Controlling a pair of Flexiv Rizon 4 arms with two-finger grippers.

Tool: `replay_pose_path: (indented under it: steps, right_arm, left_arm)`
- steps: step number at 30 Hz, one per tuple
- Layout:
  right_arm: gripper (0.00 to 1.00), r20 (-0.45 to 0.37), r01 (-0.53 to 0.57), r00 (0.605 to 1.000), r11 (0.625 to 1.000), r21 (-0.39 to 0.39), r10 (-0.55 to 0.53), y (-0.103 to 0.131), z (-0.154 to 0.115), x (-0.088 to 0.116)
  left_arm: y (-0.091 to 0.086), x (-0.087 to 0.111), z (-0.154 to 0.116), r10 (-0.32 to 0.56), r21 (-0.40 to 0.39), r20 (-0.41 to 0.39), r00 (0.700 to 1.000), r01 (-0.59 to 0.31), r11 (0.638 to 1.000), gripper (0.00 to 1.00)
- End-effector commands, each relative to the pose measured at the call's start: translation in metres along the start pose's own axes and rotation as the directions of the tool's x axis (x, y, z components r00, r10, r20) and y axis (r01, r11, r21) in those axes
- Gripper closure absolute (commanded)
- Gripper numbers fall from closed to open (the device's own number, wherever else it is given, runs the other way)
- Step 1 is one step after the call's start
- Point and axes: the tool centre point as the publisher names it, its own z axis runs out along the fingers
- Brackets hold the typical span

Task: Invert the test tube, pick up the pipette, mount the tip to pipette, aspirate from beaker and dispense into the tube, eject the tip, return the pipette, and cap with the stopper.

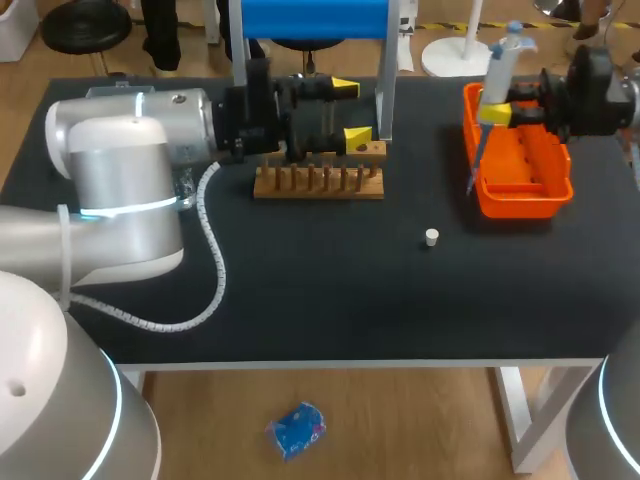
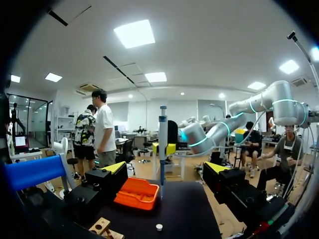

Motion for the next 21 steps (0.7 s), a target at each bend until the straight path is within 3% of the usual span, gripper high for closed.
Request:
replay_pose_path:
  steps: [1,8,21]
  right_arm:
    - [1.0,0.02,0.007,1.0,1.0,-0.004,-0.007,-0.002,-0.024,-0.004]
    - [1.0,0.069,0.017,0.997,1.0,0.002,-0.018,-0.009,-0.057,-0.027]
    - [1.0,0.154,0.001,0.988,1.0,0.007,-0.002,-0.03,-0.102,-0.089]
  left_arm:
    - [-0.001,-0.01,0.021,-0.001,-0.026,0.007,1.0,0.001,1.0,0.0]
    - [-0.006,-0.023,0.04,-0.006,-0.041,-0.007,1.0,0.006,0.999,0.0]
    - [-0.007,-0.042,0.069,-0.018,-0.041,-0.04,0.999,0.016,0.999,0.0]
